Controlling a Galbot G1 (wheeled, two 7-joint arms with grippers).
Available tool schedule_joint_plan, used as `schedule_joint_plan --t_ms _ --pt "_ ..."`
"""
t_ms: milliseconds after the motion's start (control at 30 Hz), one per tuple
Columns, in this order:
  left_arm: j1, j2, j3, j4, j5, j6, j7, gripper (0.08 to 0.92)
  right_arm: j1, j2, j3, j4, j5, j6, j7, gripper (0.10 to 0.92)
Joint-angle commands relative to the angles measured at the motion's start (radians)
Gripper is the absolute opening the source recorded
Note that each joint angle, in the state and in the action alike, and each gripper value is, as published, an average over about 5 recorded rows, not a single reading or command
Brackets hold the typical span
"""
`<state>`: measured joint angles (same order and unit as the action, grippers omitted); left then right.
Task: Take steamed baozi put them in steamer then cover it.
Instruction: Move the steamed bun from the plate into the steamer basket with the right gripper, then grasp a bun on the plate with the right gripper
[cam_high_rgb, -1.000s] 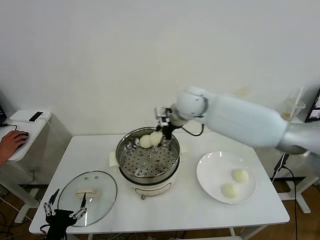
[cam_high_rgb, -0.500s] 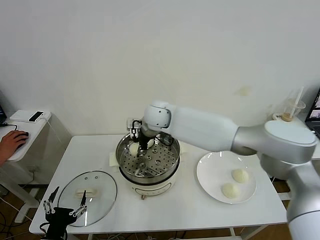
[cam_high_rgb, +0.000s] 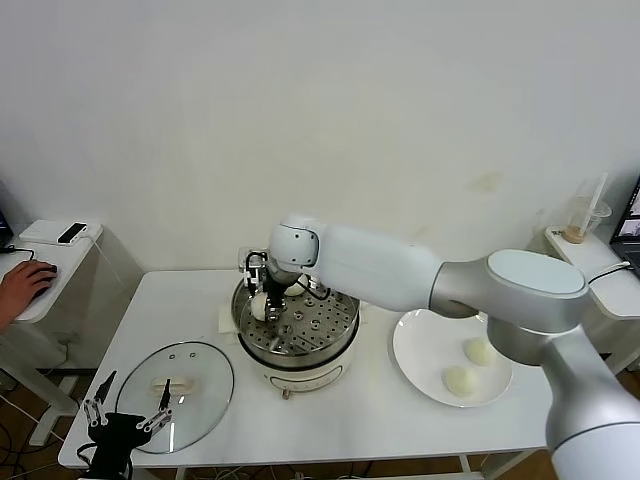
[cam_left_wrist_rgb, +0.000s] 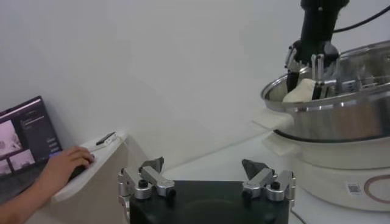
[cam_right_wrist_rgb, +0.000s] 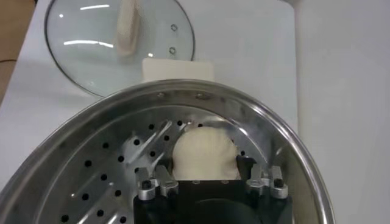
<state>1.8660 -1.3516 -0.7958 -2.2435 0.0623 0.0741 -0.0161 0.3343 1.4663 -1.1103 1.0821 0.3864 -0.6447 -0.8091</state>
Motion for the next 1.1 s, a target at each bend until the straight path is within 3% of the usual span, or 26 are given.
schedule_joint_plan --t_ms 33,200,533,1100 --pt "0.002 0.002 0.000 0.000 0.000 0.000 0.000 0.823 0.030 -0.016 0.020 0.021 -0.007 0.005 -0.038 0.725" --pt "0.003 0.003 0.002 -0.005 0.000 0.001 0.000 0.823 0.115 -0.117 0.027 0.134 -0.016 0.028 -0.131 0.816" --pt "0.001 0.011 0.006 -0.010 0.000 0.004 0.002 0.823 0.271 -0.415 -0.008 0.330 -0.150 0.199 -0.339 0.823" --pt "-0.009 0.025 0.034 -0.002 0.002 0.006 0.002 0.823 0.083 -0.894 0.074 0.495 -0.388 0.312 -0.393 0.823"
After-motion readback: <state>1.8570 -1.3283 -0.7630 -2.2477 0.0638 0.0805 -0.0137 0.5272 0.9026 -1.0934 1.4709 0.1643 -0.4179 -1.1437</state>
